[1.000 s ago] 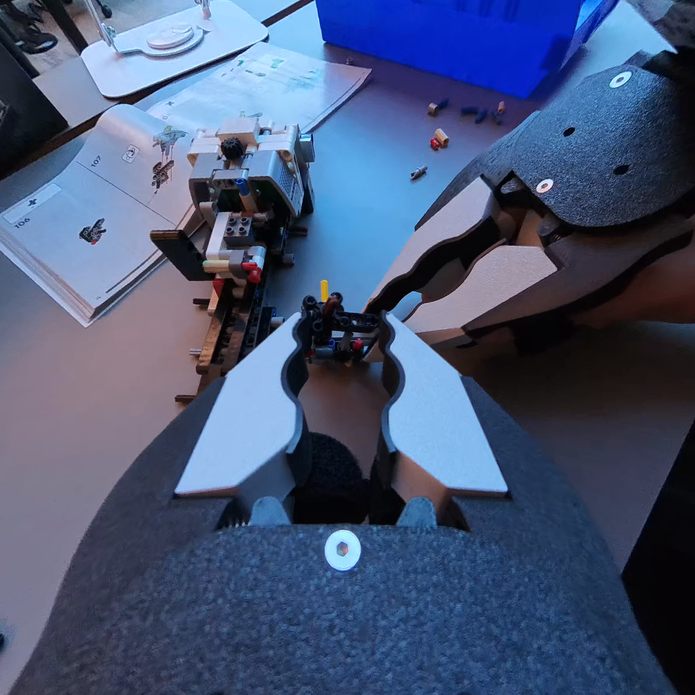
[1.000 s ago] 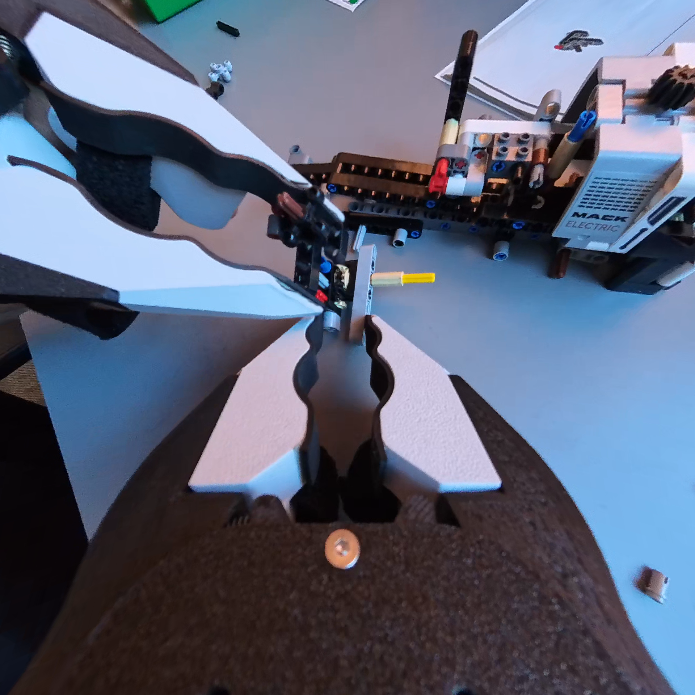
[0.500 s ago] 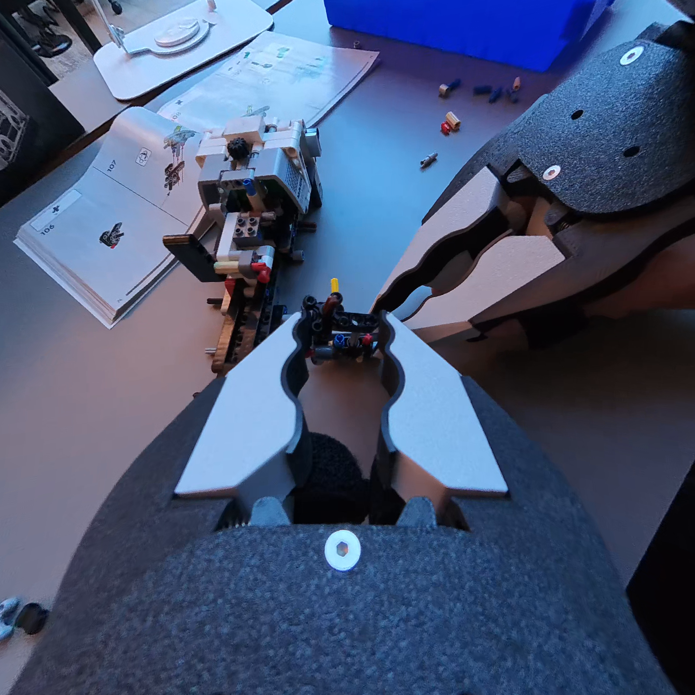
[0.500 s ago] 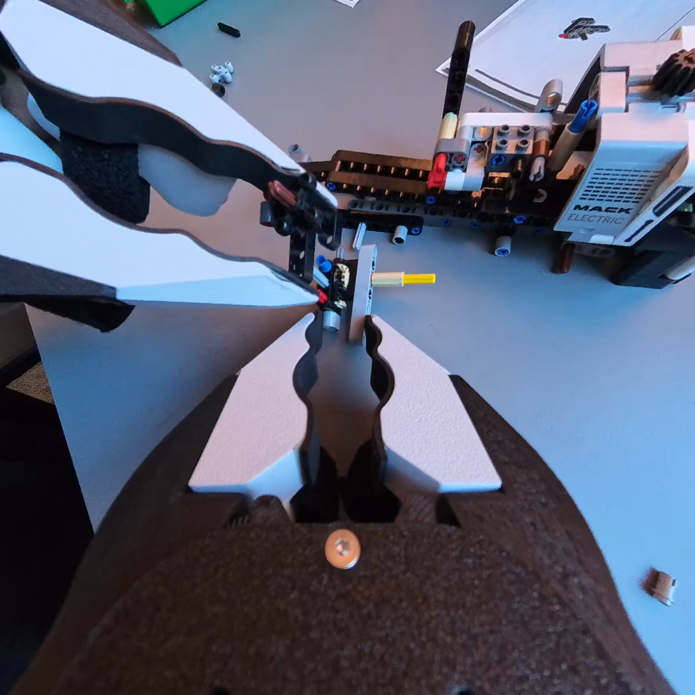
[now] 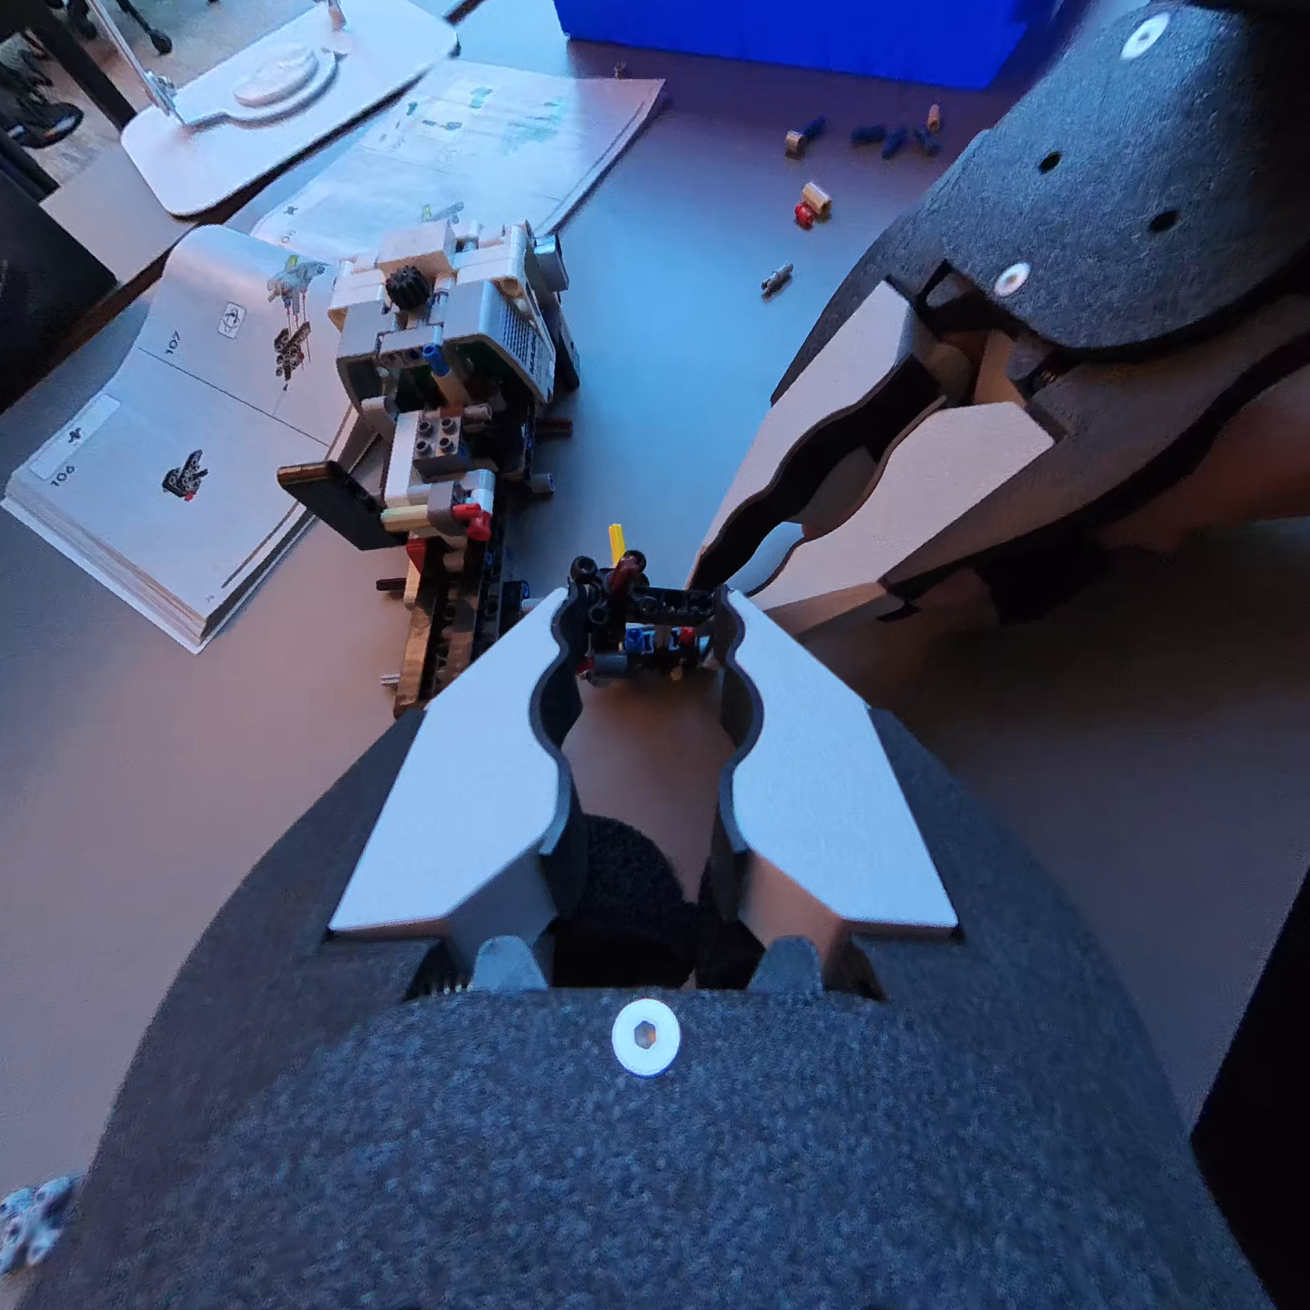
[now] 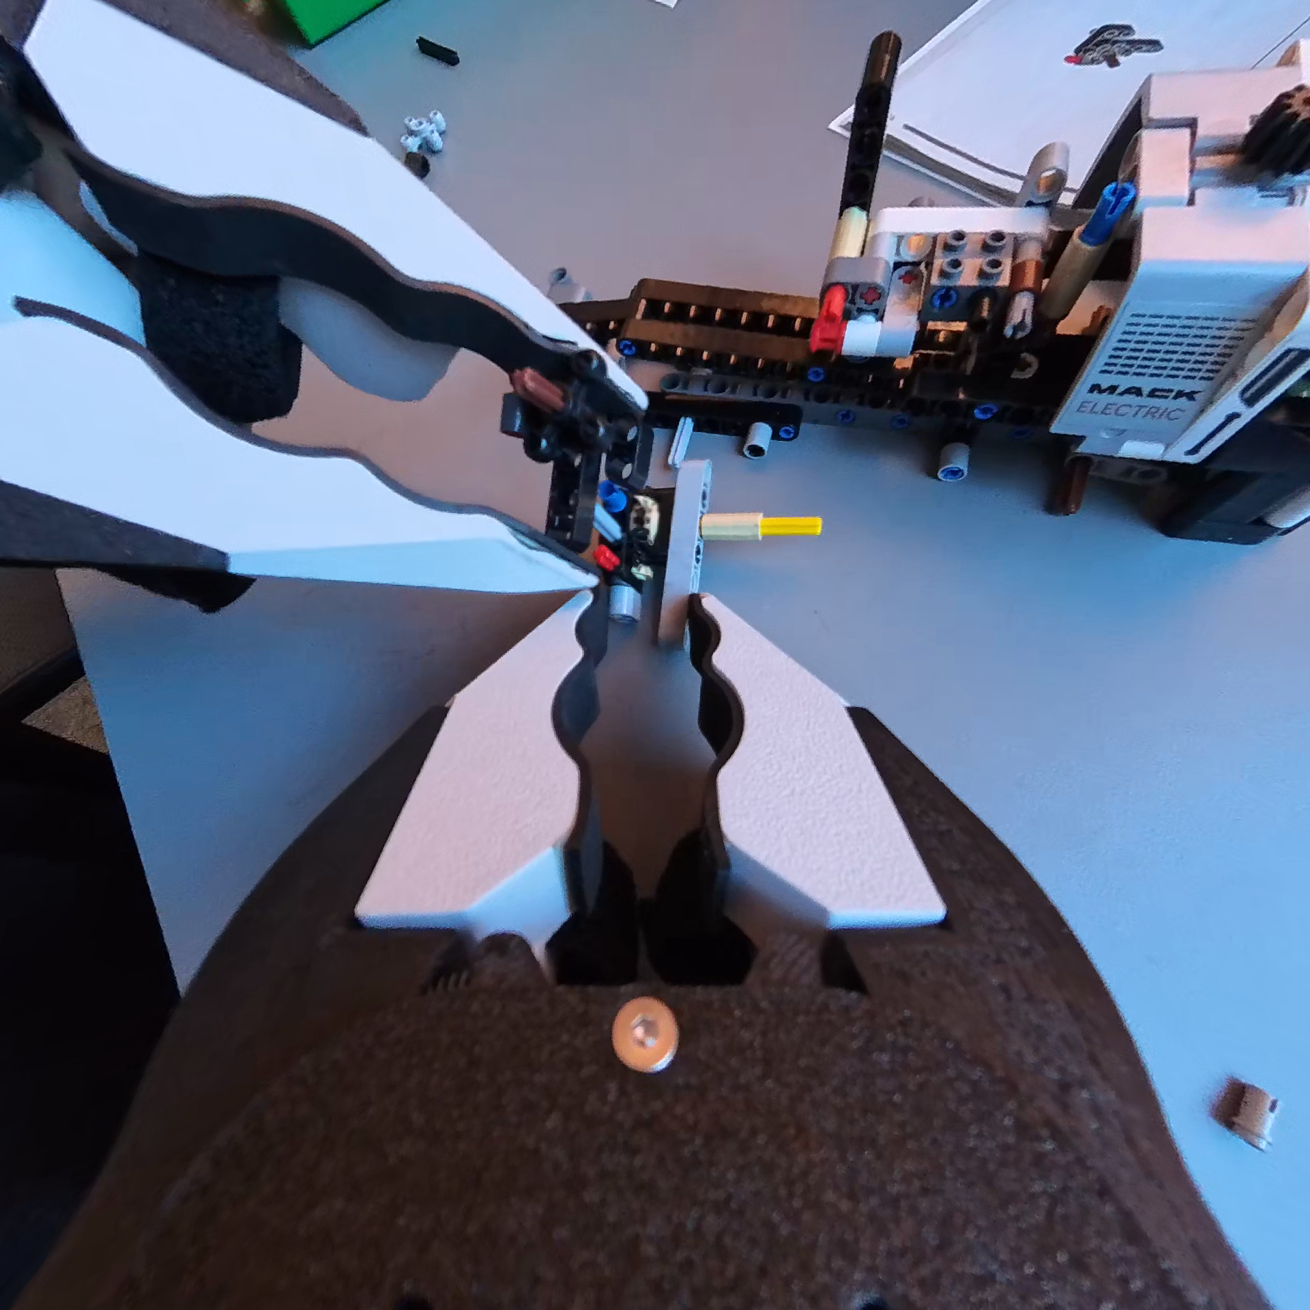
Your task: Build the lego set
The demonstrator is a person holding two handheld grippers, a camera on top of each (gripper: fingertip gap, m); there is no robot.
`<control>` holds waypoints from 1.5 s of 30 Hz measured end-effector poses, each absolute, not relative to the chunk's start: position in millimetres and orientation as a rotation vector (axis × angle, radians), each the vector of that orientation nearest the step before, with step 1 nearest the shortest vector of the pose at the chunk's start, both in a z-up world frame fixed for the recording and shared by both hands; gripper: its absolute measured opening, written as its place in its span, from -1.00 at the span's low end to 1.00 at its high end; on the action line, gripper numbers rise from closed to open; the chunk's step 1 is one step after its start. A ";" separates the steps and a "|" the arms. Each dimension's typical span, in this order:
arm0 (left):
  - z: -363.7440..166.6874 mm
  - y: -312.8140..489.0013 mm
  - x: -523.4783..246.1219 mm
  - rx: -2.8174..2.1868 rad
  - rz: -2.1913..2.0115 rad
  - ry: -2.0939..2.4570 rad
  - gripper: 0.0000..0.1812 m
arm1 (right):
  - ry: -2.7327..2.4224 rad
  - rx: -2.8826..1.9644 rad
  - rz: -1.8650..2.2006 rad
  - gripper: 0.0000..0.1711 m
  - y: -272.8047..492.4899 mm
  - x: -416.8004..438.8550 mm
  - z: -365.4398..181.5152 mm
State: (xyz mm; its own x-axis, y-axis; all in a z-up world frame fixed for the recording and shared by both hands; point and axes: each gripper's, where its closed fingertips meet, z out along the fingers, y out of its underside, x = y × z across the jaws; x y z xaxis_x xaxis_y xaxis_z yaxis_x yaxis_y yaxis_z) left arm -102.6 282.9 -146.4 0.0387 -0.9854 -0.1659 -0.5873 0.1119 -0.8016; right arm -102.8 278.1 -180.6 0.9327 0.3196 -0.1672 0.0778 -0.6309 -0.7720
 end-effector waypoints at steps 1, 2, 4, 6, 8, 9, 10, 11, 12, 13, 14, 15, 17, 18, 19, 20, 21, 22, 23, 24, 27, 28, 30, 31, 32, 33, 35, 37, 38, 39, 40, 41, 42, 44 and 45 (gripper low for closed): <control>-146.8 283.6 -102.6 -1.563 -0.664 1.646 -0.63 | -0.282 -2.240 0.367 -0.74 278.0 -102.9 -180.8; -146.8 283.6 -102.5 -1.562 -0.667 1.650 -0.63 | -0.284 -2.240 0.366 -0.74 277.8 -102.9 -180.9; -146.8 283.2 -101.9 -1.565 -0.684 1.653 -0.64 | -0.295 -2.241 0.361 -0.74 277.5 -103.2 -181.3; -147.0 282.8 -101.4 -1.577 -0.717 1.647 -0.63 | -0.301 -2.243 0.361 -0.74 277.2 -103.5 -181.6; -147.1 283.8 -101.0 -1.605 -0.761 1.618 -0.63 | -0.308 -2.245 0.359 -0.73 276.9 -103.8 -182.0; -147.2 284.4 -101.2 -1.628 -0.788 1.599 -0.63 | -0.312 -2.247 0.358 -0.73 276.8 -103.9 -182.2; -147.4 285.3 -101.6 -1.654 -0.813 1.579 -0.63 | -0.323 -2.248 0.353 -0.73 276.5 -104.1 -182.6; -147.5 286.7 -102.3 -1.677 -0.829 1.560 -0.63 | -0.340 -2.251 0.343 -0.72 276.0 -103.9 -183.4; -147.6 288.0 -103.2 -1.693 -0.837 1.546 -0.63 | -0.355 -2.252 0.336 -0.72 275.4 -103.9 -183.8; -147.8 289.0 -103.9 -1.703 -0.843 1.537 -0.63 | -0.366 -2.251 0.337 -0.72 274.8 -104.2 -183.9; -147.9 289.1 -104.4 -1.708 -0.850 1.534 -0.63 | -0.378 -2.247 0.349 -0.69 274.0 -105.6 -183.4; -148.0 288.8 -104.7 -1.709 -0.856 1.535 -0.63 | -0.398 -2.241 0.369 -0.68 272.4 -107.4 -182.6; -148.4 287.2 -104.8 -1.709 -0.868 1.547 -0.63 | -0.450 -2.220 0.376 -0.65 268.1 -105.0 -179.1; -149.4 285.7 -104.7 -1.711 -0.873 1.560 -0.63 | -0.465 -2.205 0.386 -0.64 265.7 -102.7 -174.6; -152.3 284.1 -104.6 -1.717 -0.866 1.581 -0.63 | -0.483 -2.186 0.429 -0.63 262.3 -103.4 -167.6; -158.1 283.3 -104.8 -1.723 -0.835 1.616 -0.63 | -0.473 -2.163 0.477 -0.62 261.0 -103.5 -157.6; -161.8 283.3 -104.3 -1.708 -0.802 1.646 -0.63 | -0.436 -2.132 0.527 -0.63 262.5 -102.7 -145.3; -162.1 282.3 -102.8 -1.682 -0.788 1.668 -0.63 | -0.403 -2.095 0.596 -0.64 264.0 -104.6 -131.9; -162.1 279.9 -101.3 -1.662 -0.789 1.695 -0.63 | -0.371 -2.069 0.659 -0.66 266.2 -106.7 -121.5; -162.0 277.8 -99.7 -1.643 -0.786 1.720 -0.63 | -0.344 -2.073 0.694 -0.68 269.2 -107.0 -117.6; -161.4 278.1 -95.2 -1.583 -0.752 1.762 -0.63 | -0.341 -2.152 0.644 -0.69 275.6 -100.6 -128.2; -161.4 278.7 -93.9 -1.583 -0.754 1.763 -0.63 | -0.343 -2.188 0.610 -0.69 276.5 -96.7 -134.7; -161.5 280.1 -91.9 -1.587 -0.764 1.755 -0.63 | -0.349 -2.232 0.560 -0.68 276.5 -90.4 -144.5; -161.8 280.2 -91.2 -1.586 -0.771 1.751 -0.62 | -0.344 -2.230 0.562 -0.68 276.6 -89.2 -144.8; -162.2 280.4 -90.6 -1.591 -0.780 1.744 -0.63 | -0.333 -2.231 0.577 -0.69 276.2 -89.2 -144.6; -162.5 280.6 -90.4 -1.602 -0.796 1.735 -0.62 | -0.324 -2.237 0.579 -0.69 276.4 -89.1 -144.8; -164.1 282.6 -90.4 -1.630 -0.823 1.712 -0.62 | -0.326 -2.250 0.543 -0.74 278.3 -91.0 -145.1; -167.4 285.5 -91.5 -1.650 -0.826 1.707 -0.61 | -0.344 -2.271 0.507 -0.76 280.4 -96.4 -144.5; -169.7 286.1 -92.1 -1.657 -0.825 1.714 -0.62 | -0.349 -2.288 0.497 -0.75 281.2 -99.3 -144.9; -171.8 285.4 -92.2 -1.659 -0.829 1.722 -0.64 | -0.347 -2.306 0.492 -0.74 282.1 -101.6 -145.7; -174.2 284.0 -91.9 -1.659 -0.832 1.731 -0.65 | -0.352 -2.329 0.497 -0.75 281.8 -104.2 -147.3; -177.5 283.2 -92.0 -1.658 -0.820 1.747 -0.73 | -0.366 -2.348 0.488 -0.73 281.4 -104.4 -148.5; -181.8 282.7 -93.1 -1.651 -0.789 1.774 -0.85 | -0.363 -2.359 0.474 -0.72 281.7 -101.2 -148.2; -186.6 285.7 -93.4 -1.623 -0.713 1.790 -0.85 | -0.339 -2.366 0.463 -0.73 280.8 -89.8 -145.7; -186.0 285.2 -92.4 -1.607 -0.705 1.787 -0.84 | -0.314 -2.366 0.458 -0.72 279.7 -80.3 -144.7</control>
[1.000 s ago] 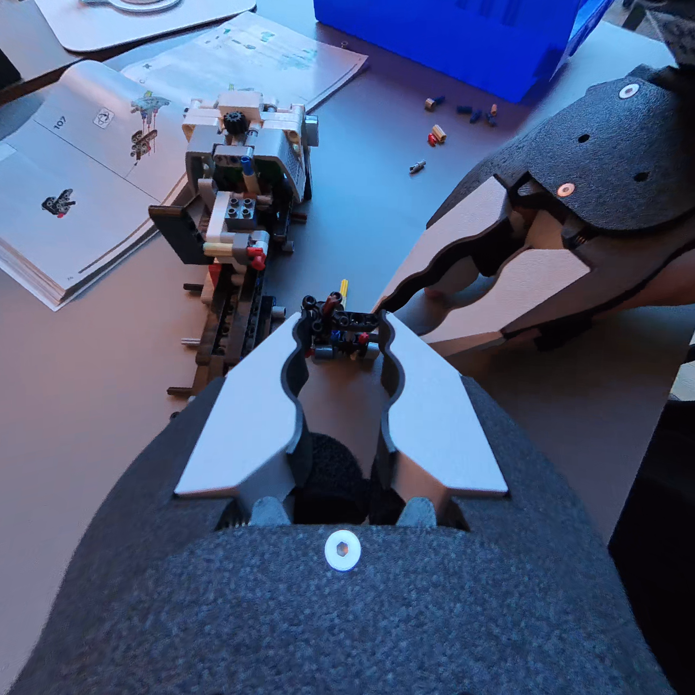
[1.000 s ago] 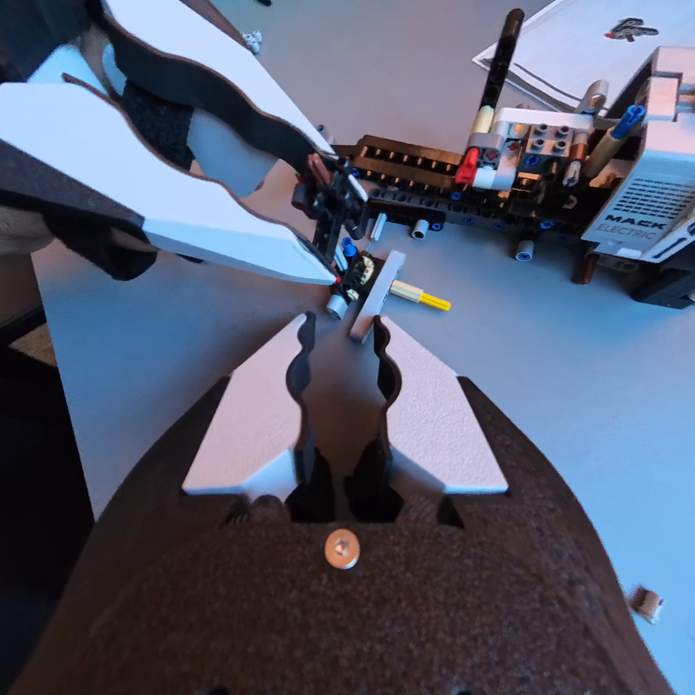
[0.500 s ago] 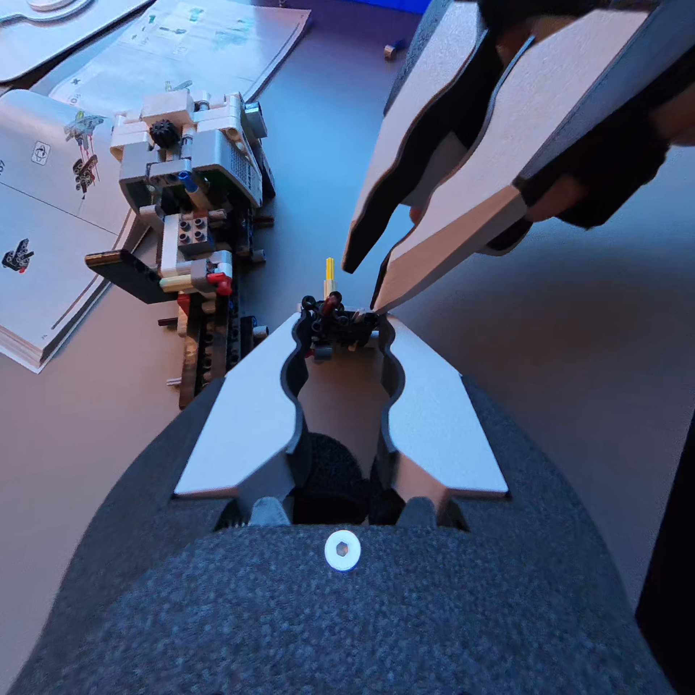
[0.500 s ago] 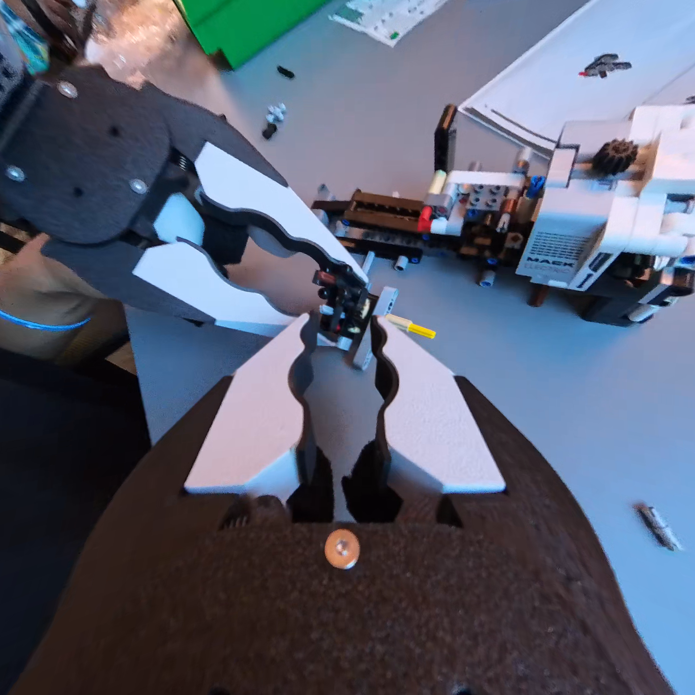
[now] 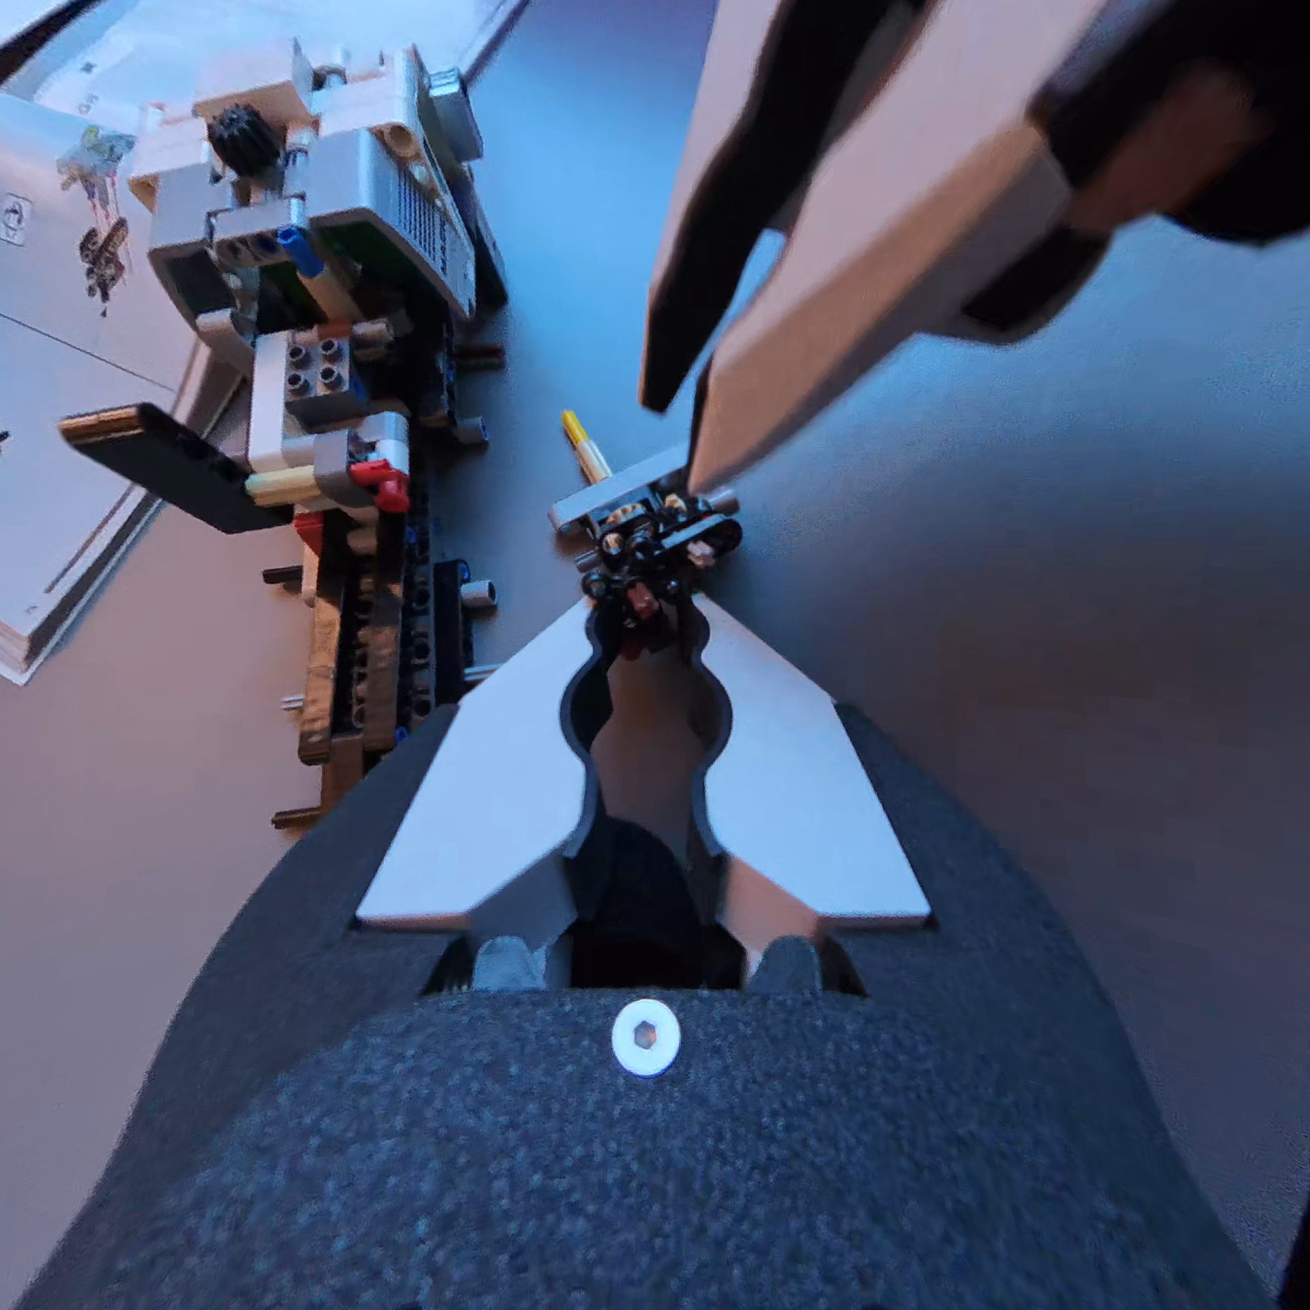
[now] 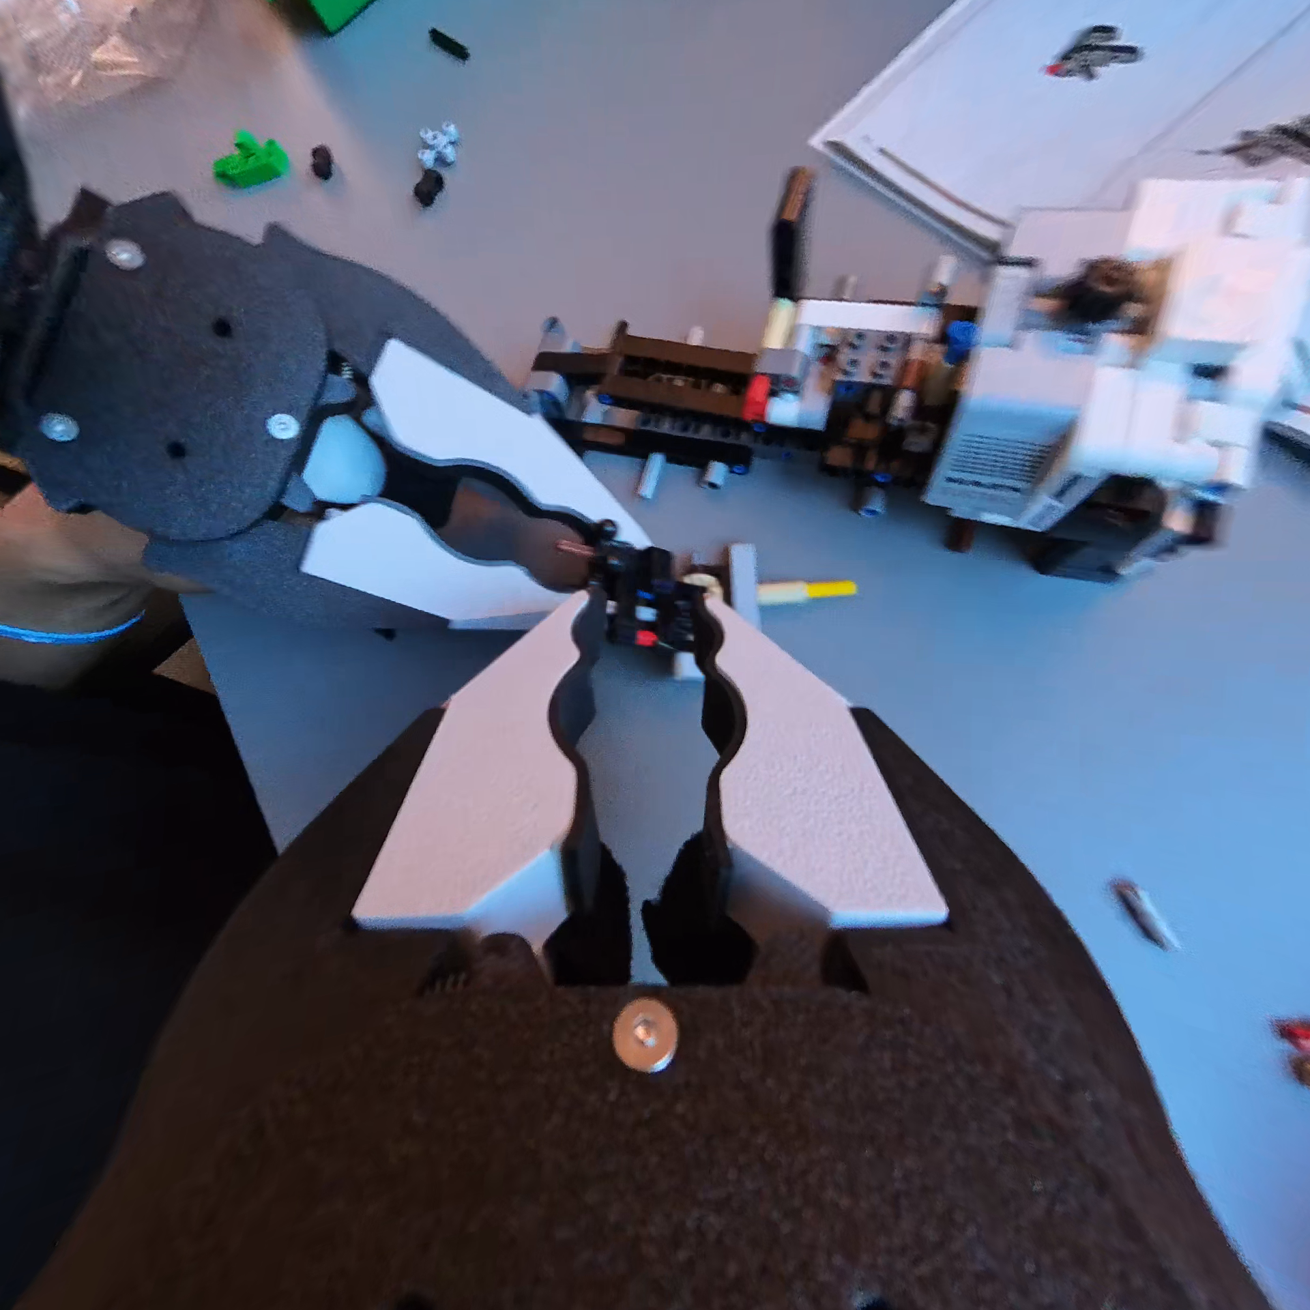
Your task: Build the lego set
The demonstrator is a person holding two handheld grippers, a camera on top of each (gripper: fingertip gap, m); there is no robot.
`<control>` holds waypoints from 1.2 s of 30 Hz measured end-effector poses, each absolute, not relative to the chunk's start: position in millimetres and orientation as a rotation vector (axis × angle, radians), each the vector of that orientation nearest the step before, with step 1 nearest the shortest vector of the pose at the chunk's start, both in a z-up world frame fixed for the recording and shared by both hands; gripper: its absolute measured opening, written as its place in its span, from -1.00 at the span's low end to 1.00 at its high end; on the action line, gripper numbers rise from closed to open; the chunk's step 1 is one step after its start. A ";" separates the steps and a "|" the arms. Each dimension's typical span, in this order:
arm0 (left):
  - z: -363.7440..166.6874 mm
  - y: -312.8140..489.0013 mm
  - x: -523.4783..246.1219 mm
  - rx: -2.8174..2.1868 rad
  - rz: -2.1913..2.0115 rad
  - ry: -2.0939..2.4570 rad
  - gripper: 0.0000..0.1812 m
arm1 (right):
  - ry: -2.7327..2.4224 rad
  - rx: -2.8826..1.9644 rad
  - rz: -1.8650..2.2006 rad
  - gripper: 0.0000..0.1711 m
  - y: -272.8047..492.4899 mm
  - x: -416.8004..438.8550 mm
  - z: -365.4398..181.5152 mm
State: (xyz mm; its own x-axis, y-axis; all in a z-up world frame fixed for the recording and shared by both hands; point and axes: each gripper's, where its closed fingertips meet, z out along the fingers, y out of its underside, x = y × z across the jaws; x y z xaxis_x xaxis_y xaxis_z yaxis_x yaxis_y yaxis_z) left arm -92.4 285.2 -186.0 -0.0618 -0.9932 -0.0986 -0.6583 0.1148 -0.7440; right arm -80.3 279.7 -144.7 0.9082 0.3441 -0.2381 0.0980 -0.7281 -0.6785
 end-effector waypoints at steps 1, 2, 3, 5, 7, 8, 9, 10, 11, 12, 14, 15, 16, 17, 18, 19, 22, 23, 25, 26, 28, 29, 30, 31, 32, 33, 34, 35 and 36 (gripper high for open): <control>-185.5 283.5 -91.5 -1.602 -0.714 1.787 -0.84 | -0.286 -2.358 0.461 -0.72 278.4 -70.3 -143.9; -185.7 282.0 -90.8 -1.609 -0.725 1.788 -0.82 | -0.273 -2.341 0.479 -0.70 276.3 -62.4 -143.4; -186.3 281.1 -90.5 -1.619 -0.733 1.791 -0.81 | -0.262 -2.328 0.510 -0.69 273.5 -57.0 -143.6; -187.2 280.2 -90.1 -1.627 -0.741 1.796 -0.79 | -0.280 -2.303 0.569 -0.65 268.5 -53.1 -145.7; -188.6 279.4 -90.5 -1.628 -0.734 1.808 -0.78 | -0.330 -2.283 0.601 -0.62 264.7 -52.7 -154.5; -188.7 279.2 -90.8 -1.626 -0.728 1.810 -0.78 | -0.345 -2.296 0.629 -0.52 262.9 -53.6 -160.2; -188.6 278.9 -91.0 -1.626 -0.725 1.811 -0.77 | -0.354 -2.295 0.669 -0.40 262.0 -57.0 -163.0; -188.7 278.4 -91.3 -1.629 -0.725 1.812 -0.77 | -0.361 -2.282 0.698 -0.30 262.4 -61.6 -163.4; -188.8 277.9 -91.5 -1.634 -0.726 1.811 -0.77 | -0.375 -2.269 0.686 -0.26 264.0 -64.6 -163.3; -188.9 277.7 -91.6 -1.639 -0.727 1.806 -0.77 | -0.385 -2.258 0.637 -0.23 266.9 -65.9 -162.9; -189.0 276.7 -91.4 -1.648 -0.734 1.796 -0.77 | -0.435 -2.261 0.550 -0.18 268.4 -72.5 -166.0; -189.1 276.1 -91.2 -1.652 -0.737 1.792 -0.78 | -0.439 -2.280 0.520 -0.12 268.9 -74.4 -170.2; -189.2 275.3 -90.8 -1.652 -0.740 1.791 -0.78 | -0.425 -2.306 0.499 -0.09 270.2 -73.8 -175.4; -189.1 274.7 -90.5 -1.651 -0.739 1.790 -0.79 | -0.416 -2.329 0.497 -0.08 271.1 -73.6 -179.8; -189.1 274.4 -90.3 -1.649 -0.736 1.790 -0.79 | -0.406 -2.323 0.504 -0.11 273.2 -73.1 -180.6; -189.1 273.9 -90.3 -1.646 -0.733 1.790 -0.79 | -0.398 -2.316 0.521 -0.14 274.4 -72.6 -180.5; -189.1 273.1 -92.0 -1.645 -0.735 1.793 -0.81 | -0.445 -2.317 0.580 -0.26 271.6 -73.2 -180.1; -189.3 272.7 -92.7 -1.648 -0.740 1.794 -0.81 | -0.473 -2.314 0.585 -0.28 270.9 -73.1 -180.4; -189.4 272.7 -93.6 -1.652 -0.748 1.796 -0.82 | -0.510 -2.314 0.600 -0.32 271.2 -73.2 -180.8; -189.4 272.6 -93.2 -1.652 -0.752 1.796 -0.82 | -0.515 -2.308 0.619 -0.33 272.7 -74.6 -180.5; -189.5 273.5 -92.3 -1.653 -0.748 1.789 -0.83 | -0.512 -2.296 0.646 -0.34 276.7 -75.4 -180.1; -189.5 274.1 -92.1 -1.654 -0.743 1.785 -0.83 | -0.516 -2.294 0.660 -0.35 277.4 -75.0 -180.0; -189.5 274.1 -91.7 -1.657 -0.745 1.782 -0.83 | -0.513 -2.295 0.679 -0.36 277.5 -74.6 -179.6; -189.4 274.1 -91.4 -1.661 -0.746 1.778 -0.83 | -0.507 -2.298 0.697 -0.36 277.6 -74.4 -179.2; -189.3 274.4 -90.9 -1.663 -0.743 1.772 -0.83 | -0.502 -2.298 0.710 -0.37 277.8 -74.0 -178.9; -189.2 274.9 -90.3 -1.662 -0.732 1.765 -0.82 | -0.498 -2.300 0.719 -0.37 278.2 -73.6 -178.8; -189.1 275.4 -89.8 -1.659 -0.719 1.761 -0.82 | -0.490 -2.298 0.729 -0.38 278.3 -73.4 -178.6; -189.0 275.6 -89.4 -1.655 -0.709 1.758 -0.82 | -0.486 -2.292 0.735 -0.38 278.2 -73.2 -178.3; -189.0 275.7 -89.0 -1.655 -0.704 1.754 -0.82 | -0.482 -2.282 0.736 -0.39 278.4 -73.1 -177.7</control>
